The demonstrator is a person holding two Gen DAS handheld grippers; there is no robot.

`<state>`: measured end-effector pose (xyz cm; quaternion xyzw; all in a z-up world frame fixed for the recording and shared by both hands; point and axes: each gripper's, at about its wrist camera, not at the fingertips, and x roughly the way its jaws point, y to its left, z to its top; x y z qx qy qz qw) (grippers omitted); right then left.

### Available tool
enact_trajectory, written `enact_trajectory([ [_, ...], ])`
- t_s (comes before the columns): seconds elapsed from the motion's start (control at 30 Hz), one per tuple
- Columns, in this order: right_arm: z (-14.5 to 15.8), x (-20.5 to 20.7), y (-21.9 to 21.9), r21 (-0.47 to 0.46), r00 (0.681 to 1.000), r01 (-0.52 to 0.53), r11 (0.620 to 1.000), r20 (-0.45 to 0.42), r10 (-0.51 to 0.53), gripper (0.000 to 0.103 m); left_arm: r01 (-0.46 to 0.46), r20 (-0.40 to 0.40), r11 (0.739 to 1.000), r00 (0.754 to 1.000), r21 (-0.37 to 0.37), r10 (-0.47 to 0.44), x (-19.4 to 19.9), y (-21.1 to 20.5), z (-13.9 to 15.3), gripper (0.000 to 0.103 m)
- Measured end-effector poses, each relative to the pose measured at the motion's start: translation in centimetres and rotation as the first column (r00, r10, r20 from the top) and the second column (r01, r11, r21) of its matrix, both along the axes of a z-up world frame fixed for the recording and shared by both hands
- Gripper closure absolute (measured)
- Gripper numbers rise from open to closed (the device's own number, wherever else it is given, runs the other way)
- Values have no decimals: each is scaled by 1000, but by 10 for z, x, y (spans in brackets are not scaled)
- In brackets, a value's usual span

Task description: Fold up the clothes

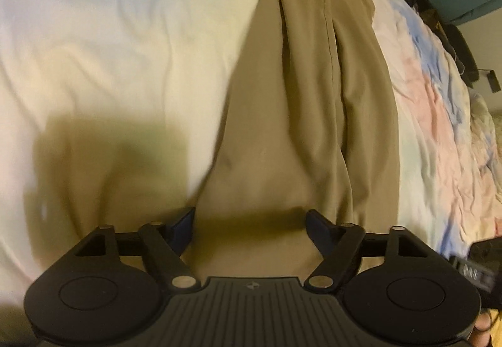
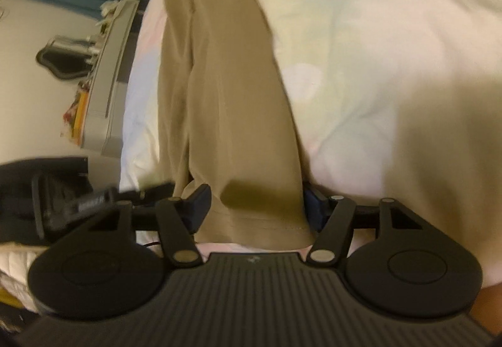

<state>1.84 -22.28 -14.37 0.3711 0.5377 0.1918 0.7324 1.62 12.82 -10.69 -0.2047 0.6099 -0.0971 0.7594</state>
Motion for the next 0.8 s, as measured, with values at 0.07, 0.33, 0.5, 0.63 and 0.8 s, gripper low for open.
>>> enact_trajectory([
  [0.07,2,-2,6,-37,999,-30,999,9,30,44,20,-15,1000,1000,-6,-20,-6,-2,3,54],
  [0.33,41,-9,26,-147,981,-128,981,127,147,90,-5,75,995,997,-104,13,-16,6,31,94],
  [0.5,104,-5,-6,-83,960,-13,996,276,35,91,-50,182,941,976,-336,117,-22,22,83,94],
  [0.63,171,5,-35,-23,910,69,997,410,-53,91,-42,282,878,939,-477,198,-27,30,139,95],
  [0.8,225,-12,-51,1,843,67,998,535,-57,92,-20,346,838,905,-545,247,-53,29,179,95],
])
